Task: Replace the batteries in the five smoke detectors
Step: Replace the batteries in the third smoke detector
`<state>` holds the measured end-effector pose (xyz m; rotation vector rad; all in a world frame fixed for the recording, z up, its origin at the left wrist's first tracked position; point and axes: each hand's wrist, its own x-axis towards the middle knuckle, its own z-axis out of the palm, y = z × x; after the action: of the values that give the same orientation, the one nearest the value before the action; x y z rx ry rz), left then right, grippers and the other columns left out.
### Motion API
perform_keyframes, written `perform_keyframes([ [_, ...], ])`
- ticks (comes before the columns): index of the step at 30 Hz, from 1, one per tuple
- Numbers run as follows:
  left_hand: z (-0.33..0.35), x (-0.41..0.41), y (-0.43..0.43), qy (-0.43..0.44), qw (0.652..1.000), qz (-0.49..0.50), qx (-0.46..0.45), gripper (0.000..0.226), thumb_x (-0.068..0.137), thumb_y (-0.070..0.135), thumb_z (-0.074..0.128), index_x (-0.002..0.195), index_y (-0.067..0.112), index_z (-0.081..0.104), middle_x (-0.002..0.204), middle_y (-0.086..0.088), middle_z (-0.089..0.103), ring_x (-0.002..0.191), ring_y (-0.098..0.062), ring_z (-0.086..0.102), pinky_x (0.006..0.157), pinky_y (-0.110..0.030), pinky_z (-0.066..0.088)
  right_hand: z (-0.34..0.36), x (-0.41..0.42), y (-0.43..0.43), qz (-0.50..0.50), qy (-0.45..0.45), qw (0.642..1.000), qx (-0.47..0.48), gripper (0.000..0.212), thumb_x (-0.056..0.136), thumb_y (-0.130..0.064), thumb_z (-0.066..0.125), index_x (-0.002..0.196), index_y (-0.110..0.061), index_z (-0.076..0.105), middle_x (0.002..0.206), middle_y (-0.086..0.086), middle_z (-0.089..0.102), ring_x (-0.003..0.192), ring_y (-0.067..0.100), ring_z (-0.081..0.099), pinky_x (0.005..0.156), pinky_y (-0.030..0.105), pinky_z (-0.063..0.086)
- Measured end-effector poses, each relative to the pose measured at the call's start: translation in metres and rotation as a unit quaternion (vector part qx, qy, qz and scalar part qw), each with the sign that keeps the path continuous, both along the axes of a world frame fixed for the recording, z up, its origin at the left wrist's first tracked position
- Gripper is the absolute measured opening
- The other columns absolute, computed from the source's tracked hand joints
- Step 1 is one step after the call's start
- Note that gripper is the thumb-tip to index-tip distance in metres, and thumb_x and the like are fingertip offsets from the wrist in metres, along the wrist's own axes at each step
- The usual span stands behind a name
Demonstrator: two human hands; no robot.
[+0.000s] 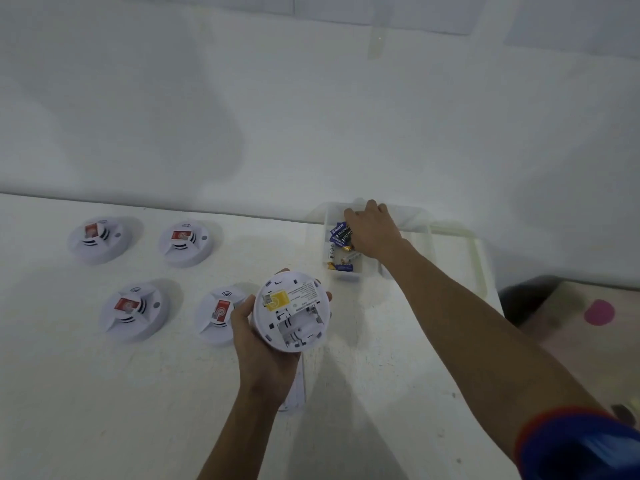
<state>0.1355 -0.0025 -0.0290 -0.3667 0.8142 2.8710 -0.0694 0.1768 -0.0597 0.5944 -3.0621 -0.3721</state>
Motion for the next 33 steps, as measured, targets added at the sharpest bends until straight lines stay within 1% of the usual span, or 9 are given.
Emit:
perform_keyframes([
  [4,-0.003,0.001,-0.003,-0.009,1.000,0.001,-0.007,0.059,0.060,0.053,0.062,0.108,0.021,0.073,0.118,-0.017,0.067,0.108,-0.041,0.063,0.084,-0.048,0.055,-0.005,0.000,-0.001,-0.010,0.008,1.000,0.004,0.023,0.084,-0.014,0.052,0.106,-0.010,0.052,0.098,0.006,0.064,0.099,0.030,0.048,0.084,0.039,0.035],
  [8,-0.007,0.001,-0.002,-0.008,1.000,0.001,-0.016,0.070,0.054,0.056,0.073,0.114,0.020,0.070,0.123,-0.020,0.063,0.112,-0.044,0.060,0.085,-0.050,0.054,-0.005,0.000,-0.001,-0.025,0.006,1.000,0.011,0.021,0.085,-0.021,0.052,0.103,-0.012,0.059,0.102,0.005,0.063,0.102,0.029,0.048,0.087,0.040,0.034],
  [10,-0.007,0.002,-0.001,-0.014,1.000,0.002,-0.009,0.066,0.060,0.056,0.067,0.115,0.020,0.069,0.125,-0.020,0.061,0.115,-0.045,0.057,0.088,-0.052,0.053,-0.004,0.002,-0.002,-0.027,0.002,0.999,0.021,0.024,0.087,-0.023,0.051,0.107,-0.014,0.061,0.106,0.006,0.062,0.103,0.030,0.047,0.089,0.040,0.033],
  [13,-0.006,0.004,0.000,-0.028,1.000,0.009,0.002,0.053,0.072,0.051,0.052,0.110,0.021,0.071,0.123,-0.019,0.063,0.115,-0.044,0.057,0.087,-0.051,0.054,-0.003,0.005,-0.006,-0.028,0.007,0.999,0.038,0.028,0.087,-0.018,0.050,0.113,-0.014,0.058,0.108,0.007,0.061,0.105,0.031,0.047,0.091,0.041,0.033],
  [16,-0.003,0.005,0.000,-0.012,1.000,0.008,-0.008,0.059,0.059,0.052,0.066,0.109,0.022,0.072,0.119,-0.017,0.066,0.110,-0.041,0.062,0.081,-0.047,0.056,-0.002,0.007,-0.008,-0.028,0.007,0.999,0.045,0.031,0.086,-0.013,0.050,0.117,-0.012,0.052,0.106,0.008,0.062,0.106,0.032,0.047,0.092,0.043,0.034],
  [21,-0.002,0.005,-0.001,-0.001,1.000,-0.003,-0.017,0.064,0.053,0.054,0.074,0.108,0.021,0.073,0.119,-0.018,0.066,0.107,-0.040,0.063,0.080,-0.045,0.056,-0.004,0.007,-0.010,-0.001,0.010,0.997,0.073,0.035,0.088,-0.015,0.054,0.122,-0.014,0.052,0.109,0.007,0.062,0.109,0.032,0.047,0.094,0.044,0.035],
  [25,-0.002,0.007,-0.004,-0.004,1.000,0.010,-0.015,0.061,0.056,0.053,0.070,0.108,0.021,0.073,0.122,-0.020,0.064,0.109,-0.040,0.062,0.083,-0.047,0.055,-0.009,0.006,-0.011,-0.011,0.001,0.997,0.077,0.039,0.086,-0.017,0.058,0.125,-0.014,0.050,0.115,0.011,0.058,0.111,0.033,0.047,0.098,0.045,0.034],
  [27,-0.002,0.008,-0.005,-0.006,1.000,0.016,-0.014,0.060,0.058,0.052,0.068,0.108,0.021,0.072,0.122,-0.020,0.064,0.111,-0.042,0.061,0.084,-0.048,0.055,-0.010,0.005,-0.012,-0.011,0.002,0.998,0.057,0.042,0.087,-0.017,0.058,0.127,-0.013,0.046,0.116,0.013,0.057,0.109,0.033,0.049,0.096,0.043,0.036],
  [33,-0.003,0.008,-0.010,-0.007,0.999,0.022,-0.035,0.066,0.053,0.054,0.074,0.110,0.021,0.071,0.120,-0.019,0.065,0.111,-0.044,0.060,0.088,-0.051,0.053,-0.013,0.002,-0.011,0.004,-0.049,0.998,-0.041,0.050,0.081,0.000,0.063,0.126,-0.007,0.042,0.122,0.018,0.043,0.095,0.029,0.052,0.075,0.035,0.047],
])
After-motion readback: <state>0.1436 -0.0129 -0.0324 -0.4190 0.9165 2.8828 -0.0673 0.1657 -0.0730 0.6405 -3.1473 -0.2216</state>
